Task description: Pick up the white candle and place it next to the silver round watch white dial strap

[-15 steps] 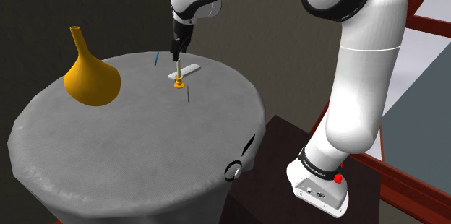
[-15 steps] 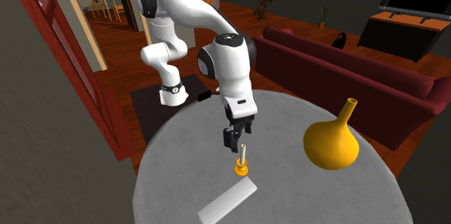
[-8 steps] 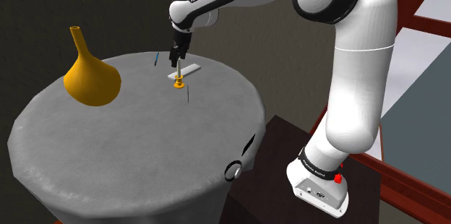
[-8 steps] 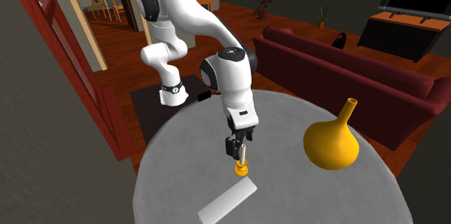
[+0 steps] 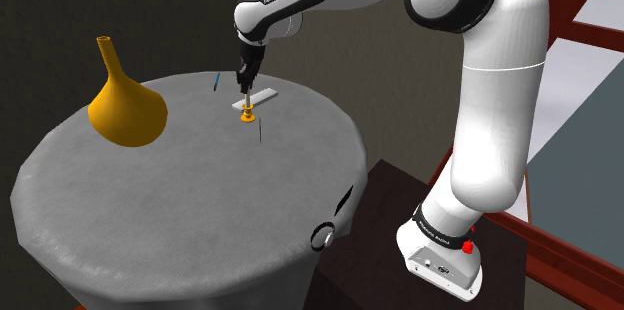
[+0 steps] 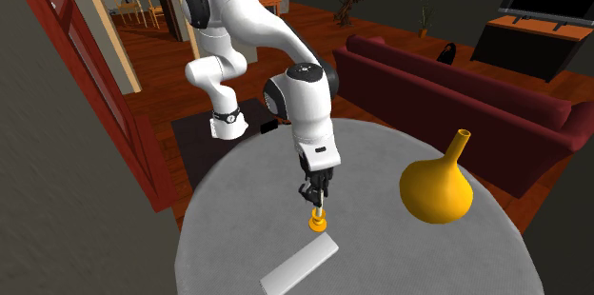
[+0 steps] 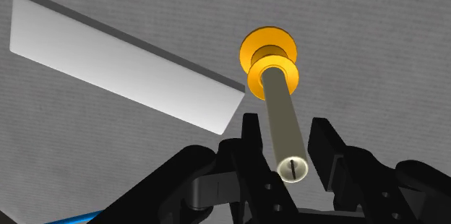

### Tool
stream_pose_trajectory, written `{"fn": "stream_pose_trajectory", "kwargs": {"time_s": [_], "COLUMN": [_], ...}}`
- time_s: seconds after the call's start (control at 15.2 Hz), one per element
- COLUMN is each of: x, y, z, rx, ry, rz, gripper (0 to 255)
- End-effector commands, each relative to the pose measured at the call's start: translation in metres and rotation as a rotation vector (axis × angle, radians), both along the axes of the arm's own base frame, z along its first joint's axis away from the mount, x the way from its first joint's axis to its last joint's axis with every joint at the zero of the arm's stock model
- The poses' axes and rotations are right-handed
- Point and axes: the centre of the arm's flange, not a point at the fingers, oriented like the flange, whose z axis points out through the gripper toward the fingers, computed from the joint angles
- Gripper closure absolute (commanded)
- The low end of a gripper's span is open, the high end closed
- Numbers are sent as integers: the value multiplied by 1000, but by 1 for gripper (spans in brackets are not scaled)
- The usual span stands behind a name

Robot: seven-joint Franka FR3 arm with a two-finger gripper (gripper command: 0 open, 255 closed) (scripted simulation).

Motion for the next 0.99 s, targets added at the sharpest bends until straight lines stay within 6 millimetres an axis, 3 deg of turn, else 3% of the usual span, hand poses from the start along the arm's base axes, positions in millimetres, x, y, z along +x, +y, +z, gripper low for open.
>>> {"fn": "stream_pose_trajectory", "kwargs": {"time_s": [0.0,0.46,0.92], "x": [0,0,0], "y": [0,0,0], "z": [0,0,37], "rx": [0,0,0], "ry": [0,0,0], "rz": [0,0,0], "gripper": [255,255,255]}}
